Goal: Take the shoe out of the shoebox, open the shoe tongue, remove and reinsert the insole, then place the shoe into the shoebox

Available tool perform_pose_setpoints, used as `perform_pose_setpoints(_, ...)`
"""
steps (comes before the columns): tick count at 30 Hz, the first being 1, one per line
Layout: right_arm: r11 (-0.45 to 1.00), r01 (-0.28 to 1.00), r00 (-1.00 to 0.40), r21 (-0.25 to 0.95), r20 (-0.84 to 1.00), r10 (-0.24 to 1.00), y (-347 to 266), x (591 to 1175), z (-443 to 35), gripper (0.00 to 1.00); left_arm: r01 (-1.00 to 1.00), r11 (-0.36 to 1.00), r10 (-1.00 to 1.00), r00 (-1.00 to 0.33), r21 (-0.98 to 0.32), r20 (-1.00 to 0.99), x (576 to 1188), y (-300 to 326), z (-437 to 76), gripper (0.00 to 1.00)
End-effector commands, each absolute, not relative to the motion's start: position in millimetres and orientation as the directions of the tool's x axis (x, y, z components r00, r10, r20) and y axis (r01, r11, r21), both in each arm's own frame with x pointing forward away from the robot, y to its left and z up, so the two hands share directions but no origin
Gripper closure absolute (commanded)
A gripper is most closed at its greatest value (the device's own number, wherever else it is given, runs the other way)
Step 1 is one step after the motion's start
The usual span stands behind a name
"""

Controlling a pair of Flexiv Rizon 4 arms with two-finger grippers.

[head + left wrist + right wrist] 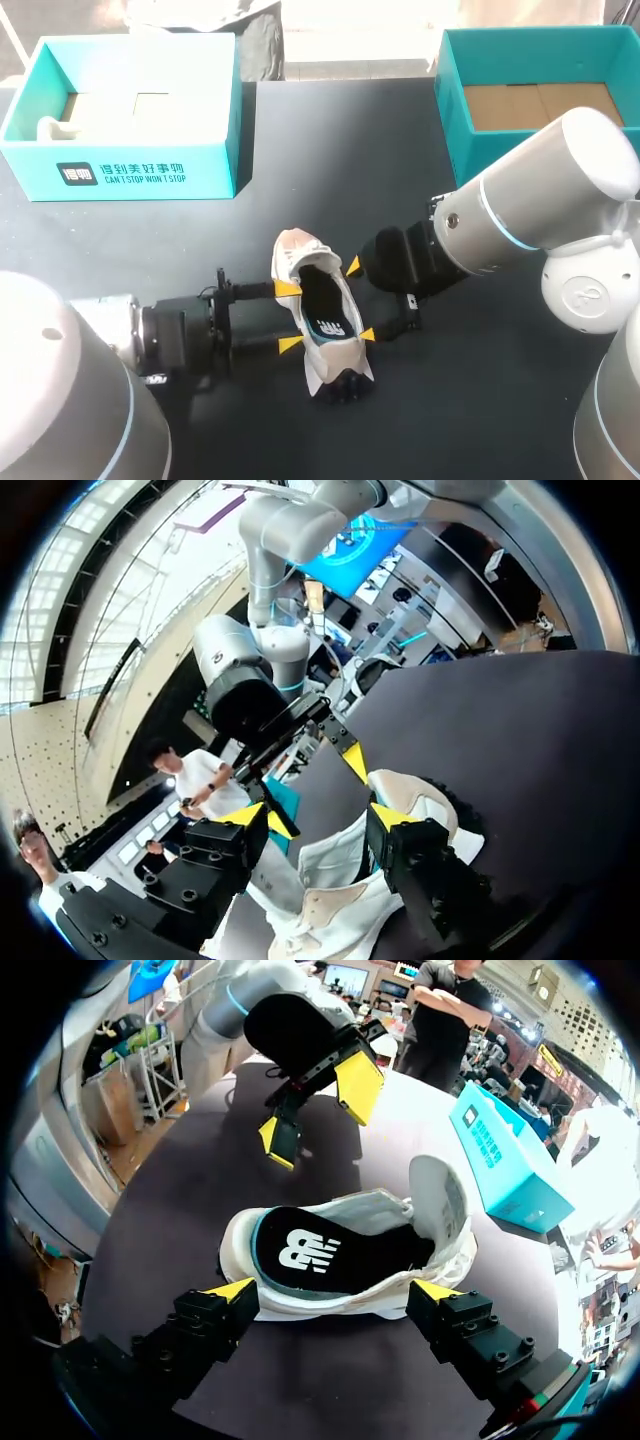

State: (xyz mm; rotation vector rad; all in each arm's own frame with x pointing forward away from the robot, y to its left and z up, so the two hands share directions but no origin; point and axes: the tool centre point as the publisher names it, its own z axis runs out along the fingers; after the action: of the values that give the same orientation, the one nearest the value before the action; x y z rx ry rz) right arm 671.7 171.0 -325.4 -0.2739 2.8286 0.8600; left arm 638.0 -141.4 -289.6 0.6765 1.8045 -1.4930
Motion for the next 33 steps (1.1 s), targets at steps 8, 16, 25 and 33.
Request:
perform_pose_setpoints(8, 0.817, -0.225, -0.968, 0.531, -0.22, -0.123, 172, 670, -327, 0.0, 0.81, 0.143, 0.157, -0.586, -0.569, -0.795, 662, -123, -255, 0.32)
perform_pose_setpoints(16, 0.817, -0.225, -0.968, 0.531, -0.22, -0.123, 172, 670, -327, 0.0, 0.871, 0.061, 0.505, -0.448, -0.488, -0.737, 688, -126, -245, 0.36)
perform_pose_setpoints(25, 0.854, -0.215, -0.963, 0.474, -0.249, -0.104, 105, 686, -283, 0.0, 0.863, 0.012, 0.657, -0.388, -0.505, -0.647, 685, -127, -243, 0.0)
perform_pose_setpoints(33, 0.838, -0.234, -0.967, 0.492, -0.204, -0.151, 52, 701, -228, 0.0, 0.863, 0.012, 0.657, -0.388, -0.505, -0.647, 685, -127, -243, 0.0)
